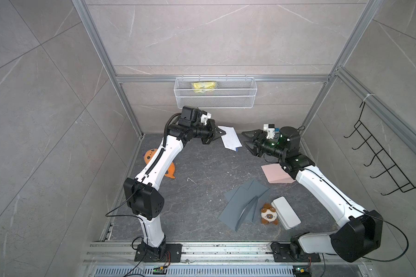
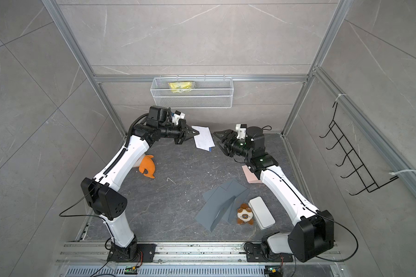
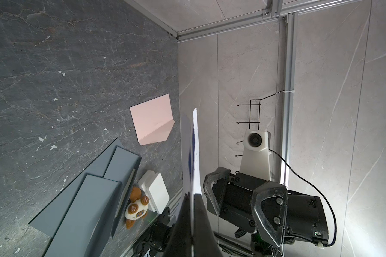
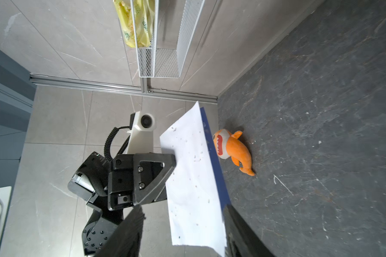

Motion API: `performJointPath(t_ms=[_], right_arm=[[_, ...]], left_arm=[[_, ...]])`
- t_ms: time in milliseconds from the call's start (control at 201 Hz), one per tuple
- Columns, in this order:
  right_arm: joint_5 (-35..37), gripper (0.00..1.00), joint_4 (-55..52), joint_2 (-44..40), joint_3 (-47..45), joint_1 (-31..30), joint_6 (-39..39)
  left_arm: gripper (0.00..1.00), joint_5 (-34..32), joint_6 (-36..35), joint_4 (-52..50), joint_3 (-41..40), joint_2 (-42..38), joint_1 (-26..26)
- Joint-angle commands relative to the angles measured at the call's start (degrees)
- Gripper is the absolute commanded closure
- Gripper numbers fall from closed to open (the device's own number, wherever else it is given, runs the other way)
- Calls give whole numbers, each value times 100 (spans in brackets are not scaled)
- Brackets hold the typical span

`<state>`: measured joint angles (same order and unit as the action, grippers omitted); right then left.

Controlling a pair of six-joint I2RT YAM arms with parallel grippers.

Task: Take the letter paper out of the envelope
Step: Unfold the letter paper.

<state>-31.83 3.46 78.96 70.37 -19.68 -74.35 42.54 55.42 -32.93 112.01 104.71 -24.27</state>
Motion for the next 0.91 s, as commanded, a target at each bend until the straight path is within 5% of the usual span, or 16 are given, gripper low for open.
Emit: performJointPath(t_ms=[0,647,901], right_arm=[[-156,43,290,144,-65,-94,-106],[396,36,-442,-119,-192,-101,264],[229,44,-9,102,-17,-165,-46]], left_arm=[[100,206,109,231,20,-109,-7],[100,186,101,243,15,-135,-7],[100,183,101,269,-47,-117,-21]])
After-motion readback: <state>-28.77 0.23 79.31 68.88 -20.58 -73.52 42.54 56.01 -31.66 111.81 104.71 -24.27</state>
